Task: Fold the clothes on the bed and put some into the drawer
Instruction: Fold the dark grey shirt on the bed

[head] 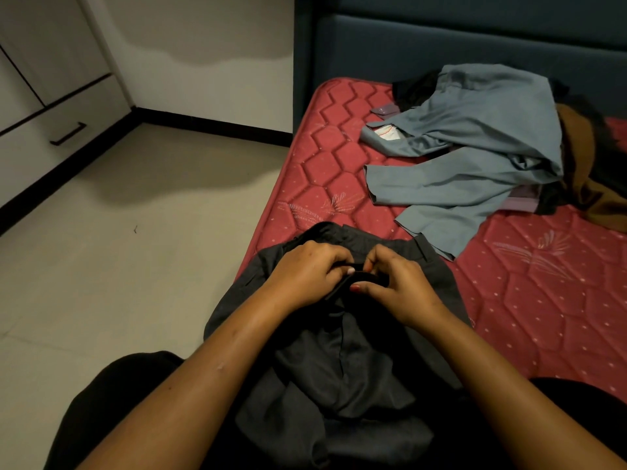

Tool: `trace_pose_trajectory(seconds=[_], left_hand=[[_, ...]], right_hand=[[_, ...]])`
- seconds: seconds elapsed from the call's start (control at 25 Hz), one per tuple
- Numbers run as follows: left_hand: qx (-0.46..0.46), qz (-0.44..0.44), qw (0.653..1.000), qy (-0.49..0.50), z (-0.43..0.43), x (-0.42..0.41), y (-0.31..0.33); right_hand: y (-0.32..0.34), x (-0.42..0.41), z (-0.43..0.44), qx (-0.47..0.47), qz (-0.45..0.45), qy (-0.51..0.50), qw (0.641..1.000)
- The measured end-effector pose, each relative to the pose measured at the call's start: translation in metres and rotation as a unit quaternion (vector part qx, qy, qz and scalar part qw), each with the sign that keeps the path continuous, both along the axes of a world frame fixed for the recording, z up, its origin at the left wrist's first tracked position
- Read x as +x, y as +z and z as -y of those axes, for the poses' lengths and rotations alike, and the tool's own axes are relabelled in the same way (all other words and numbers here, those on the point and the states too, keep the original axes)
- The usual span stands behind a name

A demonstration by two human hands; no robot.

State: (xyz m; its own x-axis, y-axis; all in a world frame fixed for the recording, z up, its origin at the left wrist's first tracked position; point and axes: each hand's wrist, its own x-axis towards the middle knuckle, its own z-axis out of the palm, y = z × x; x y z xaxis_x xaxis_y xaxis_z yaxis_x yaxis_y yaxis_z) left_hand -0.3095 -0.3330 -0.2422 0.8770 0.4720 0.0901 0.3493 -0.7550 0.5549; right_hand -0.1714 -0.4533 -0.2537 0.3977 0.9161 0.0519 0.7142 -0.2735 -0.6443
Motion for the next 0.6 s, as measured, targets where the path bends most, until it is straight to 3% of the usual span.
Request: trace_pose_trajectory(seconds=[0.28,0.6], left_hand=[[-0.024,0.037,0.998,-0.033,-0.004,-0.002,0.001],[-0.03,0.009,0.998,-0.055,-0.003,0.0,-0.001]], right_hand=[[0.0,0.003,0.0,-0.005,0.011,-0.065,0.998],[0.0,-0.006,0.002,-0.014,0.037,-0.055,0.998]])
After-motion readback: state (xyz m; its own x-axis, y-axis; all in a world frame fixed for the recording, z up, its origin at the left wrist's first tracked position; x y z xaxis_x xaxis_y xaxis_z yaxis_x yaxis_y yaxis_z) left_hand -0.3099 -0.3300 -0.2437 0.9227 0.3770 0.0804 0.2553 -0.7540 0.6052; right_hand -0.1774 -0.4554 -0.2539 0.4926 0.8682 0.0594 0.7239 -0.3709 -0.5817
